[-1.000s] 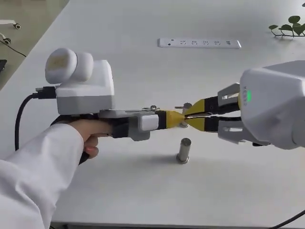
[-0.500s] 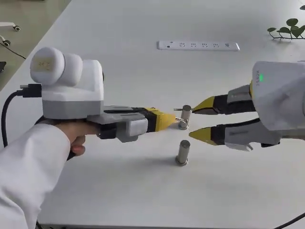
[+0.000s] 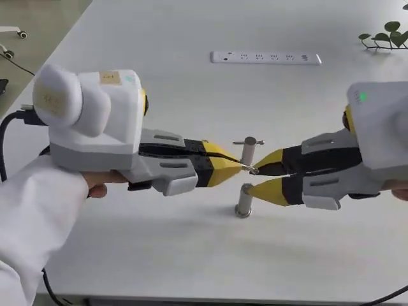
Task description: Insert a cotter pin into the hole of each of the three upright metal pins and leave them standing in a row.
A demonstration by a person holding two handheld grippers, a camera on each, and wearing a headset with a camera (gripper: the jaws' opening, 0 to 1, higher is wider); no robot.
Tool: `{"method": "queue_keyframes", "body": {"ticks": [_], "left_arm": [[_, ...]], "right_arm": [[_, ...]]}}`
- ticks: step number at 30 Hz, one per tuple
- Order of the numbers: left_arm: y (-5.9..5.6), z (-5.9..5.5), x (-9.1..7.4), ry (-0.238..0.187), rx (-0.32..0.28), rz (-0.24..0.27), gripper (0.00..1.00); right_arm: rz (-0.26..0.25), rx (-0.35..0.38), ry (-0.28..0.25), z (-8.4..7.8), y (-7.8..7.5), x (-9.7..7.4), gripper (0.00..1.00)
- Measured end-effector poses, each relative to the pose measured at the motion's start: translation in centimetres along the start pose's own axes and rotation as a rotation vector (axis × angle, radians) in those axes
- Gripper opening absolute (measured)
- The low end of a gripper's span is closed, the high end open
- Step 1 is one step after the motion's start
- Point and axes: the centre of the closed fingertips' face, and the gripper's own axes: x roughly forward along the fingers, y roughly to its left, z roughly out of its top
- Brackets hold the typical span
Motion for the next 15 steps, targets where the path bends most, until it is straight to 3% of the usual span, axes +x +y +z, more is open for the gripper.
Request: {"method": "queue_keyframes", "body": {"ticks": [7, 15], "left_arm": [[-0.8, -0.1, 0.2, 0.002, 0.023, -0.034, 0.0], [-1.2, -1.2, 0.3, 0.042, 0.064, -0.057, 0.0]], "right_arm": [[0.031, -0.012, 0.012, -0.3, 1.0, 0.1, 0.0], [0.057, -0.017, 0.028, -0.8, 1.5, -0.3, 0.0]]}}
